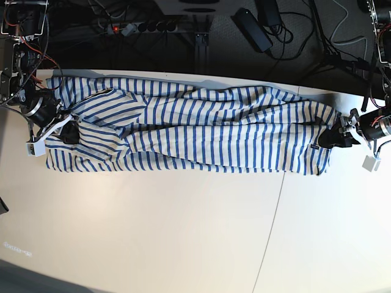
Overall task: Fold the T-shirt properly
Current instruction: 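Regrasp the strip ends with both grippers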
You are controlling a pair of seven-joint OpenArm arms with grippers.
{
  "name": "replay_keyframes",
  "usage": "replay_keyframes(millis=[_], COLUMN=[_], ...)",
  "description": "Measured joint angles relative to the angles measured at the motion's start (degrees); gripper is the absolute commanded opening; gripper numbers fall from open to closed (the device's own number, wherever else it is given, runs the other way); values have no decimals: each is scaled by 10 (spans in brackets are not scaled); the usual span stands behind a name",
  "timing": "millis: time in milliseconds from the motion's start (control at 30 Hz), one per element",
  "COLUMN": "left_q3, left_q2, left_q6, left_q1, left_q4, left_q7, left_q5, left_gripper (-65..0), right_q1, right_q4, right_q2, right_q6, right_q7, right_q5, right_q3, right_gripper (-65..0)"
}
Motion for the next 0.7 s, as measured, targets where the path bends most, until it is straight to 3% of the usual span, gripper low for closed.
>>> replay_keyframes(millis=[300,333,433,467,700], left_q3=[75,81,91,91,83], left_q2=[16,18,24,26,28], left_q6=[-5,-7,-7,-7,-8], left_q1=[-8,-8,-6,-4,-25], left_q4=[2,2,1,0,-1], left_q7=[0,-6,-18,-24,-12], left_q5=[-42,-43,-24,-30,1], left_gripper=[-252,-309,-591,-650,-650], right_q1=[0,0,0,0,0], right_q4=[0,0,0,0,24], right_q2=[0,0,0,0,0], right_q6=[0,0,0,0,0], right_q7=[0,0,0,0,-14], right_q5=[0,0,0,5,23], right_q3=[0,0,0,0,0], right_gripper=[-650,-650,-650,-650,-650])
